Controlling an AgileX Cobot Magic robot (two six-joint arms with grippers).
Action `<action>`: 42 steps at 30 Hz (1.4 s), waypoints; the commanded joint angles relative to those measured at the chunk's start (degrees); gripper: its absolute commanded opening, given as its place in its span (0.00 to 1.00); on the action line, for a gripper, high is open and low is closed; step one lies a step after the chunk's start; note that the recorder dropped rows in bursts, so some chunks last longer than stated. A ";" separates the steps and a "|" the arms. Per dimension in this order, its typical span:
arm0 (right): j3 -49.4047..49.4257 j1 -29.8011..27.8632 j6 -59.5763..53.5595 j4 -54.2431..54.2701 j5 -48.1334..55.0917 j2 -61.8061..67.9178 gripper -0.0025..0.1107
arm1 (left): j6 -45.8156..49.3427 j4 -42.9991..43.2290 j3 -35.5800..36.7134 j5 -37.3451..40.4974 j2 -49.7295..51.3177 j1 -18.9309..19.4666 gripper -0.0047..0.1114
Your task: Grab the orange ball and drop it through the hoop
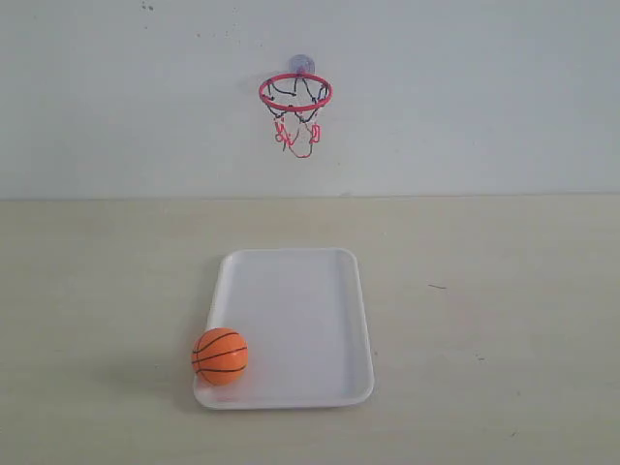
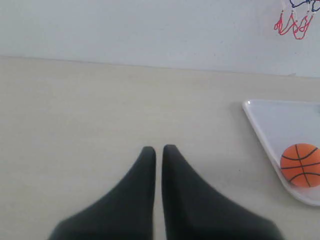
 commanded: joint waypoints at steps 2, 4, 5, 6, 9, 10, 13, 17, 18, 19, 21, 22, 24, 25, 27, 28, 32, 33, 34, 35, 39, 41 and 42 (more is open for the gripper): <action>-0.02 0.15 -0.89 -0.01 -4.08 -0.29 0.02 | -0.39 -0.20 0.23 -0.45 -0.11 0.15 0.08; -0.02 0.15 -0.89 -0.01 -4.73 -0.29 0.02 | -0.39 -0.20 0.23 -0.45 -0.11 0.15 0.08; -0.02 0.15 -0.89 -0.01 -4.73 -0.29 0.02 | -0.39 -0.20 0.23 -0.45 -0.11 0.15 0.08; -0.02 0.15 -0.89 -0.01 -5.22 -0.29 0.02 | -0.39 -0.20 0.23 -0.45 -0.11 0.15 0.08; -0.02 0.15 -0.66 0.02 -11.40 -0.29 0.02 | -0.39 -0.20 0.23 -0.45 -0.11 0.15 0.08; -0.02 0.15 -0.66 0.02 -14.21 -0.29 0.02 | -0.39 -0.20 0.23 -0.45 -0.11 0.15 0.08; -0.02 0.15 -0.66 0.02 -28.80 -0.29 0.02 | -0.39 -0.20 0.23 -0.45 -0.11 0.15 0.08; -0.02 0.15 -0.66 0.02 -46.75 -0.29 0.02 | -0.39 -0.20 0.23 -0.45 -0.11 0.15 0.08; -0.02 0.15 -0.66 0.14 -47.05 -0.29 0.02 | -0.39 -0.20 0.23 -0.45 -0.11 0.15 0.08; -0.43 0.15 -0.66 0.13 -46.60 -0.29 0.02 | -0.39 -0.20 0.23 -0.45 -0.11 0.15 0.08; -2.64 0.15 -0.66 0.13 -44.89 -0.29 0.02 | -0.39 -0.20 0.23 -0.45 -0.11 0.15 0.08; -4.11 0.15 -0.66 0.13 -43.41 -0.09 0.02 | -0.39 -0.20 0.23 -0.45 -0.11 0.15 0.08; -7.65 0.15 -0.66 0.13 -38.97 2.41 0.02 | -0.39 -0.20 0.23 -0.45 -0.11 0.15 0.08; -9.70 0.15 -0.66 0.02 -35.47 4.16 0.02 | -0.39 -0.20 0.23 -0.45 -0.11 0.15 0.08; -13.70 0.15 -1.17 0.02 -26.80 7.97 0.02 | -0.39 -0.20 0.23 -0.45 -0.11 0.15 0.08; -15.90 0.15 -1.43 0.02 -22.45 10.39 0.02 | -0.39 -0.20 0.23 -0.45 -0.11 0.15 0.08; -21.52 0.15 -1.71 0.02 -11.80 19.64 0.02 | -0.39 -0.20 0.23 -0.45 -0.11 0.15 0.08; -22.19 0.15 -1.73 0.02 -11.40 21.84 0.02 | -0.39 -0.20 0.23 -0.45 -0.11 0.15 0.08; -22.32 0.15 -1.73 0.02 -11.86 23.09 0.02 | -0.39 -0.20 0.23 -0.45 -0.11 0.15 0.08; -22.32 0.15 -1.73 0.02 -12.30 24.12 0.02 | -0.39 -0.20 0.23 -0.45 -0.11 0.15 0.08; -22.32 0.15 0.03 0.02 -15.68 27.36 0.02 | -0.39 -0.20 0.23 -0.45 -0.11 0.15 0.08; -22.32 0.15 1.31 0.13 -18.80 27.84 0.02 | -0.39 -0.20 0.23 -0.45 -0.11 0.15 0.08; -22.32 0.15 3.08 0.24 -20.28 27.84 0.02 | -0.39 -0.20 0.23 -0.45 -0.11 0.15 0.08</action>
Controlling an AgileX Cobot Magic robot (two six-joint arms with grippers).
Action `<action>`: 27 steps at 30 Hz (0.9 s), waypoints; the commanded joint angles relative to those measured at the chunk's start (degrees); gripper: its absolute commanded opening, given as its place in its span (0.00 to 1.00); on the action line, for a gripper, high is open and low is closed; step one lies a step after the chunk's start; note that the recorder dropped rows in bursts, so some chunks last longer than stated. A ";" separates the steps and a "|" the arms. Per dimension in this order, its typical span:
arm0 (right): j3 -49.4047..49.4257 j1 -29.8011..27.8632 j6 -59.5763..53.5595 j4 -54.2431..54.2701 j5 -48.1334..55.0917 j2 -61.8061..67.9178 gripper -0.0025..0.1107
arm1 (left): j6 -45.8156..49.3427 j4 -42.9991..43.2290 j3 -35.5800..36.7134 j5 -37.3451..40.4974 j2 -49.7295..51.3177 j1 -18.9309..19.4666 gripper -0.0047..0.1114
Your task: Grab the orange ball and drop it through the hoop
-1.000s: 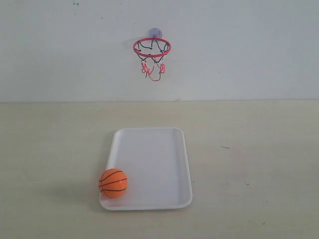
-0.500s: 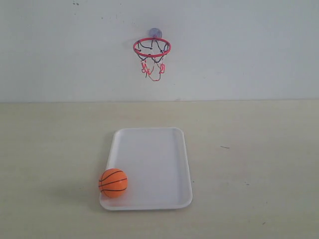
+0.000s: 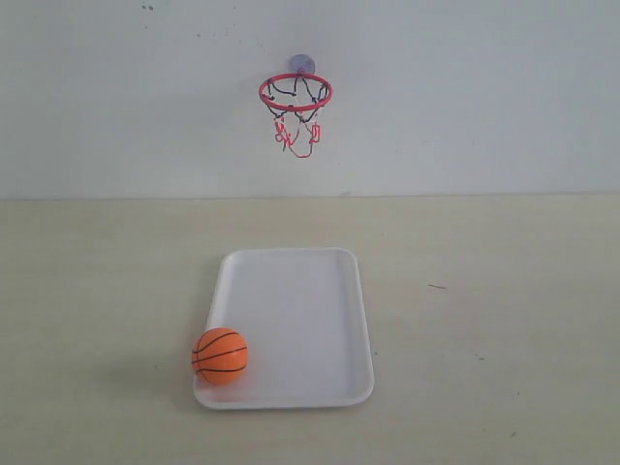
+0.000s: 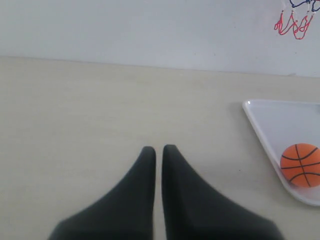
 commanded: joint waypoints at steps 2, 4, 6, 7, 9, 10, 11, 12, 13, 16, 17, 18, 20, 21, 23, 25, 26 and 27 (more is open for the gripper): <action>-0.66 0.12 8.07 0.24 -6.66 0.96 0.02 | -0.39 -0.20 0.23 -0.45 -0.11 0.15 0.08; -0.66 0.12 12.35 0.24 -7.47 0.96 0.02 | -0.39 -0.20 0.23 -0.45 -0.11 0.15 0.08; -0.66 0.12 15.37 0.24 -7.47 1.48 0.02 | -0.39 -0.20 0.23 -0.45 -0.11 0.15 0.08; -0.66 0.12 15.51 0.24 -7.22 1.71 0.02 | -0.39 -0.20 0.23 -0.45 -0.11 0.15 0.08; -0.66 0.12 15.51 0.24 -6.67 2.93 0.02 | -0.39 -0.20 0.23 -0.45 -0.11 0.15 0.08; -0.66 0.12 15.51 0.24 -6.62 3.76 0.02 | -0.39 -0.20 0.23 -0.45 -0.11 0.15 0.08; -0.66 0.12 15.51 0.24 -6.56 4.72 0.02 | -0.39 -0.20 0.23 -0.45 -0.11 0.15 0.08; -0.66 0.12 15.51 0.24 -6.44 5.78 0.02 | -0.39 -0.20 0.23 -0.45 -0.11 0.15 0.08; -0.66 0.12 15.51 0.24 -6.30 6.63 0.02 | -0.39 -0.20 0.23 -0.45 -0.11 0.15 0.08; -0.66 0.12 15.51 0.24 -5.59 9.80 0.02 | -0.39 -0.20 0.23 -0.45 -0.11 0.15 0.08; -0.66 0.12 15.51 0.24 -5.45 10.65 0.02 | -0.39 -0.20 0.23 -0.45 -0.11 0.15 0.08; -0.66 0.16 15.51 0.24 -5.08 11.57 0.02 | -0.39 -0.20 0.23 -0.45 -0.11 0.15 0.08; -0.66 1.28 15.24 0.24 -5.08 13.44 0.02 | -0.39 -0.20 0.23 -0.45 -0.11 0.15 0.08; -0.66 2.49 14.34 0.24 -5.08 14.31 0.02 | -0.39 -0.20 0.23 -0.45 -0.11 0.15 0.08; -0.81 5.54 12.36 0.24 -5.08 15.94 0.02 | -0.39 -0.20 0.23 -0.45 -0.11 0.15 0.08; -1.73 9.74 9.74 0.24 -5.08 17.95 0.02 | -0.39 -0.20 0.23 -0.45 -0.11 0.15 0.08; -2.30 11.59 8.18 0.24 -5.08 18.93 0.02 | -0.39 -0.20 0.23 -0.45 -0.11 0.15 0.08; -3.29 13.95 6.30 0.24 -5.08 20.25 0.02 | -0.39 -0.20 0.23 -0.45 -0.11 0.15 0.08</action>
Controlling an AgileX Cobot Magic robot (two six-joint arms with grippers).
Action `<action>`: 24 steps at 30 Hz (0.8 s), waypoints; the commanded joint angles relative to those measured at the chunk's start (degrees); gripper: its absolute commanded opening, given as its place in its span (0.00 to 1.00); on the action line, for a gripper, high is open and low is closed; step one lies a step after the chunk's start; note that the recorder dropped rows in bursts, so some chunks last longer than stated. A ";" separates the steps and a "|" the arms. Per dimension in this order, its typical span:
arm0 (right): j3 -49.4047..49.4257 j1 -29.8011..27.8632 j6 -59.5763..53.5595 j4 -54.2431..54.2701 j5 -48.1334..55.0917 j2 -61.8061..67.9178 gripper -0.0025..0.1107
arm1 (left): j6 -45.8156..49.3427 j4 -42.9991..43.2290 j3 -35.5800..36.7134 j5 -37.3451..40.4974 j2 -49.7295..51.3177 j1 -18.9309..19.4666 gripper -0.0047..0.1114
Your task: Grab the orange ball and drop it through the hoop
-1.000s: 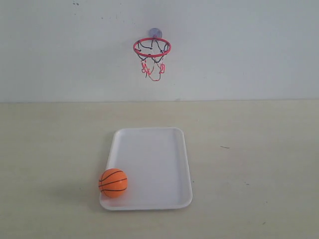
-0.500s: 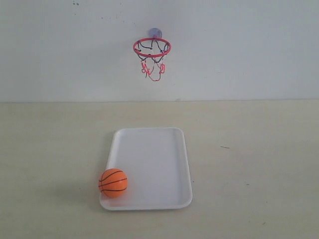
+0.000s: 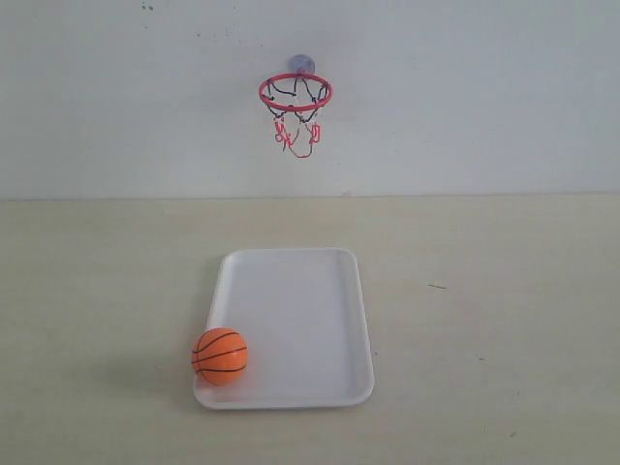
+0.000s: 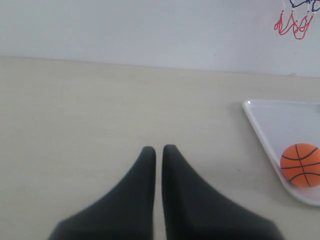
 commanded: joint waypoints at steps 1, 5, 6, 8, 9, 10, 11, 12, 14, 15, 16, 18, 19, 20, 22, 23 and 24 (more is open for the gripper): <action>-3.88 9.26 -7.92 -0.24 1.32 5.13 0.02 | -0.39 -0.20 0.23 -0.45 -0.11 0.15 0.08; -10.69 17.12 -12.99 -0.24 9.32 12.33 0.02 | -0.39 -0.20 0.23 -0.45 -0.11 0.15 0.08; -13.02 18.62 -13.75 -0.24 11.96 14.56 0.02 | -0.39 -0.20 0.23 -0.45 -0.11 0.15 0.08; -18.20 20.67 -16.01 -0.24 17.96 18.78 0.02 | -0.39 -0.20 0.23 -0.45 -0.11 0.15 0.08; -20.88 21.64 -17.05 -0.24 21.58 21.09 0.02 | -0.39 -0.20 0.23 -0.45 -0.11 0.15 0.08; -23.53 22.58 -17.95 -0.24 25.07 23.33 0.02 | -0.39 -0.20 0.23 -0.45 -0.11 0.15 0.08; -25.55 23.30 -18.54 -0.24 28.44 25.03 0.02 | -0.39 -0.20 0.23 -0.45 -0.11 0.15 0.08; -27.94 24.12 -19.50 -0.24 31.26 27.03 0.02 | -0.39 -0.20 0.23 -0.45 -0.11 0.15 0.08; -32.12 25.56 -20.22 -0.24 35.33 30.52 0.02 | -0.39 -0.20 0.23 -0.45 -0.11 0.15 0.08; -33.58 26.23 -20.22 -0.24 36.42 32.10 0.02 | -0.39 -0.20 0.23 -0.45 -0.11 0.15 0.08; -35.21 26.95 -20.22 -0.24 37.46 33.55 0.02 | -0.39 -0.20 0.23 -0.45 -0.11 0.15 0.08; -38.18 28.28 -20.45 -0.24 38.99 36.14 0.04 | -0.39 -0.20 0.23 -0.45 -0.11 0.15 0.08; -39.55 28.97 -21.02 -0.24 39.73 37.55 0.06 | -0.39 -0.20 0.23 -0.45 -0.11 0.15 0.08; -40.86 29.61 -21.23 -0.12 40.56 39.01 0.11 | -0.39 -0.20 0.23 -0.45 -0.11 0.15 0.08; -43.04 30.55 -19.59 -0.11 41.46 41.68 0.21 | -0.39 -0.20 0.23 -0.45 -0.11 0.15 0.08; -44.10 31.07 -17.65 -0.11 41.58 43.19 0.29 | -0.39 -0.20 0.23 -0.45 -0.11 0.15 0.08; -44.82 31.32 -15.78 -0.11 41.39 44.69 0.38 | -0.39 -0.20 0.23 -0.45 -0.11 0.15 0.08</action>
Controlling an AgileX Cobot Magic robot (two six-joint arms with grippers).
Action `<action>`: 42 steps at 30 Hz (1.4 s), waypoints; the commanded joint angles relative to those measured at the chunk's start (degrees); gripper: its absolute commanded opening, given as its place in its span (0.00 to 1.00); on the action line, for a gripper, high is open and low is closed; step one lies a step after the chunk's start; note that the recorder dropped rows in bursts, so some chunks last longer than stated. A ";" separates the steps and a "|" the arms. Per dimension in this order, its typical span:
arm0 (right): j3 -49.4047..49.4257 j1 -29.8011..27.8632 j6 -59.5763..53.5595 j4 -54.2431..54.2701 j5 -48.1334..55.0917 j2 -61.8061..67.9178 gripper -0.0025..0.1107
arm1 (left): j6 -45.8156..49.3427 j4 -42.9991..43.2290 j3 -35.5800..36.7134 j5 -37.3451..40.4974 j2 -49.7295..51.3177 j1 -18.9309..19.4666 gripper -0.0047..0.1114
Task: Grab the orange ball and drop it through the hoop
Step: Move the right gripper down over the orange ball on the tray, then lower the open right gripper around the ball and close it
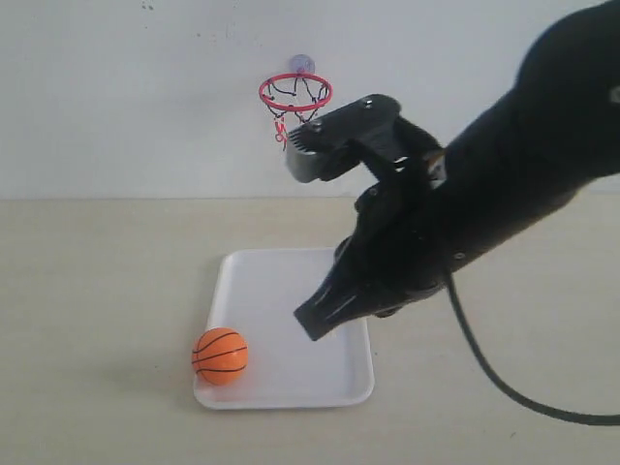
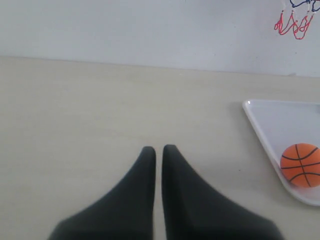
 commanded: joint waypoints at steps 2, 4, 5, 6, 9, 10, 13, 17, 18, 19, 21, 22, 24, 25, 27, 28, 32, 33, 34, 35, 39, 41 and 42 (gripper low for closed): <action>-5.48 1.77 9.85 0.02 0.92 7.91 0.54 | -0.39 -0.20 0.23 -0.45 -0.11 0.15 0.08; -7.54 1.77 15.16 1.30 1.02 11.17 0.61 | -0.39 -0.20 0.23 -0.45 -0.11 0.15 0.08; -8.57 1.77 16.51 2.09 1.02 12.45 0.61 | -0.39 -0.20 0.23 -0.45 -0.11 0.15 0.08; -9.38 1.77 17.29 3.23 1.02 13.73 0.61 | -0.39 -0.20 0.23 -0.45 -0.11 0.15 0.08; -12.68 1.77 18.62 6.60 1.15 18.21 0.61 | -0.39 -0.20 0.23 -0.45 -0.11 0.15 0.08; -14.00 1.77 18.62 8.01 1.15 20.05 0.61 | -0.39 -0.20 0.23 -0.45 -0.11 0.15 0.08; -17.29 1.77 18.39 9.46 1.55 24.23 0.61 | -0.39 -0.20 0.23 -0.45 -0.11 0.15 0.08; -20.99 1.77 19.24 9.90 1.81 28.82 0.61 | -0.39 -0.20 0.23 -0.45 -0.11 0.15 0.08; -21.85 1.77 19.24 10.04 2.07 29.82 0.61 | -0.39 -0.20 0.23 -0.45 -0.11 0.15 0.08; -22.65 1.77 19.41 10.05 2.20 30.80 0.61 | -0.39 -0.20 0.23 -0.45 -0.11 0.15 0.08; -24.10 1.77 19.74 10.14 2.94 32.48 0.66 | -0.39 -0.20 0.23 -0.45 -0.11 0.15 0.08; -24.90 1.77 19.89 10.14 3.41 33.35 0.71 | -0.39 -0.20 0.23 -0.45 -0.11 0.15 0.08; -26.48 1.77 19.89 10.14 4.95 34.98 0.79 | -0.39 -0.20 0.23 -0.45 -0.11 0.15 0.08; -27.28 1.77 19.89 10.14 5.46 35.61 0.81 | -0.39 -0.20 0.23 -0.45 -0.11 0.15 0.08; -28.46 1.77 19.89 10.79 5.72 36.51 0.82 | -0.39 -0.20 0.23 -0.45 -0.11 0.15 0.08; -28.99 1.77 19.89 11.51 5.45 37.01 0.82 | -0.39 -0.20 0.23 -0.45 -0.11 0.15 0.08; -30.40 1.77 19.99 12.08 4.90 38.41 0.82 | -0.39 -0.20 0.23 -0.45 -0.11 0.15 0.08; -30.66 1.77 19.99 11.96 4.90 38.80 0.82 | -0.39 -0.20 0.23 -0.45 -0.11 0.15 0.08; -31.36 1.77 19.99 11.57 4.75 39.31 0.82 | -0.39 -0.20 0.23 -0.45 -0.11 0.15 0.08; -31.74 1.77 20.09 11.57 4.61 39.56 0.82 | -0.39 -0.20 0.23 -0.45 -0.11 0.15 0.08; -34.47 1.77 20.65 11.33 4.18 41.80 0.82 | -0.39 -0.20 0.23 -0.45 -0.11 0.15 0.08; -36.02 1.77 21.23 10.70 4.58 43.05 0.82 | -0.39 -0.20 0.23 -0.45 -0.11 0.15 0.08; -36.59 1.77 21.36 10.24 5.10 43.56 0.82 | -0.39 -0.20 0.23 -0.45 -0.11 0.15 0.08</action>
